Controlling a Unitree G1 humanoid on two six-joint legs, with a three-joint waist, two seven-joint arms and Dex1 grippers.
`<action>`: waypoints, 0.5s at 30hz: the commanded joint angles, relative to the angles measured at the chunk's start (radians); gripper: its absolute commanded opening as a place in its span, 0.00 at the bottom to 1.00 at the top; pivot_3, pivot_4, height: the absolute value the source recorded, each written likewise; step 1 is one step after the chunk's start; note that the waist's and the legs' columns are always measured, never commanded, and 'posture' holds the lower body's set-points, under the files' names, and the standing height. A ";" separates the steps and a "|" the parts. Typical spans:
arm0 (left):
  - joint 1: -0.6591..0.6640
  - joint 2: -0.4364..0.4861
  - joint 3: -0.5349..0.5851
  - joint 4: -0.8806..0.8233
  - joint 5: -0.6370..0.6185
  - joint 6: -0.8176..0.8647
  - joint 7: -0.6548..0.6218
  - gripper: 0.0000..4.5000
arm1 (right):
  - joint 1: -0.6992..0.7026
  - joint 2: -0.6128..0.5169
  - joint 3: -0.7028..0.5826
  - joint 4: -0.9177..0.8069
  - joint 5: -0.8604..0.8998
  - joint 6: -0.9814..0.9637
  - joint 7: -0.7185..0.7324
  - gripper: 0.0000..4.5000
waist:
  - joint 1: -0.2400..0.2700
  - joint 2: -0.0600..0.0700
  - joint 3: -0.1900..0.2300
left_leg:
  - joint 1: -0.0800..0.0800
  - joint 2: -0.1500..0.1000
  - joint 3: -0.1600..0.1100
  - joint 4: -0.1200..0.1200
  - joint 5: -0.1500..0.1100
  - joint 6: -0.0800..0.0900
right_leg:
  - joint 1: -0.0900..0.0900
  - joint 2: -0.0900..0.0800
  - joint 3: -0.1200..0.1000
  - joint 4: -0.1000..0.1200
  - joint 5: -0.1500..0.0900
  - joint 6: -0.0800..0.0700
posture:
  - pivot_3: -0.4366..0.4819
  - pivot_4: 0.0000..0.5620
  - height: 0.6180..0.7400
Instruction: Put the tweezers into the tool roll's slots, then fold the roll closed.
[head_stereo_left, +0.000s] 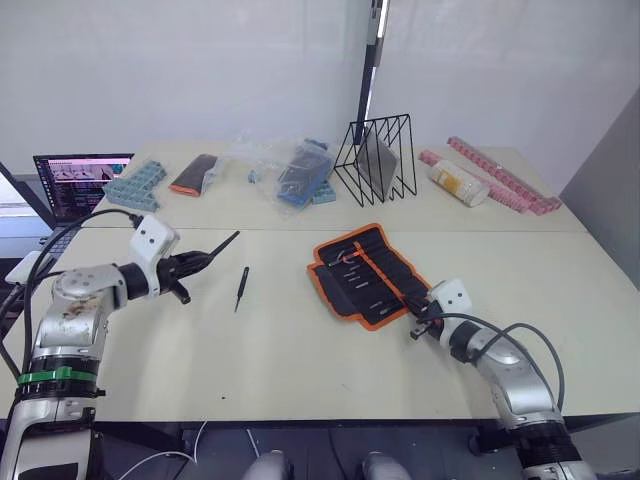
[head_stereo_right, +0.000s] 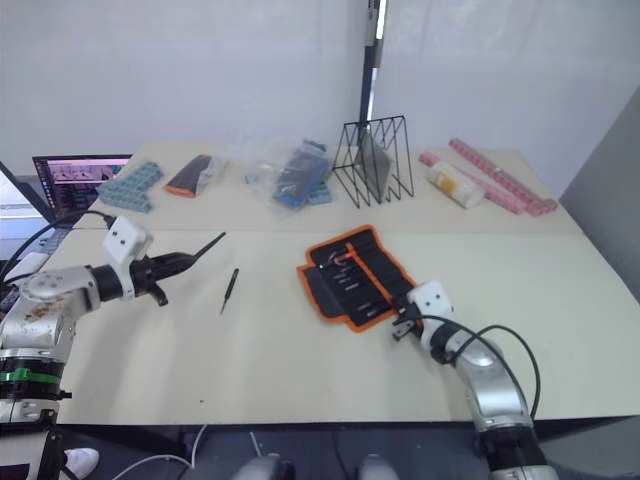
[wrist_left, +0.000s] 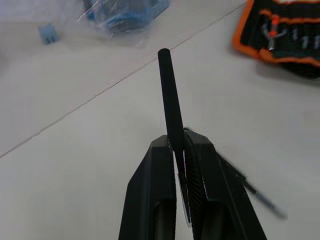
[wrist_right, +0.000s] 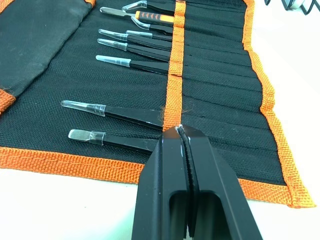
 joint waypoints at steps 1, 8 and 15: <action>-0.070 0.009 -0.046 -0.147 -0.060 0.133 -0.031 0.00 | 0.027 -0.006 0.024 0.066 -0.035 0.053 -0.006 0.00 | -0.002 0.000 0.000 | 0.000 0.000 0.000 0.000 0.000 0.000 | 0.001 0.000 0.000 0.000 0.000 0.000 | 0.48 0.27 1.00; -0.194 -0.053 -0.213 -0.250 -0.012 0.187 -0.018 0.00 | 0.024 0.001 0.029 0.055 -0.033 0.056 -0.013 0.00 | -0.007 0.003 0.002 | 0.000 0.000 0.000 0.000 0.000 0.000 | 0.005 0.001 0.000 0.000 0.000 0.000 | 0.48 0.27 1.00; -0.355 -0.167 -0.390 -0.229 0.070 0.263 0.019 0.00 | 0.009 0.024 0.049 0.052 -0.042 0.056 -0.029 0.00 | -0.009 0.002 0.005 | 0.000 0.000 0.000 0.001 0.000 0.000 | 0.005 0.003 0.000 0.000 0.000 0.000 | 0.48 0.27 1.00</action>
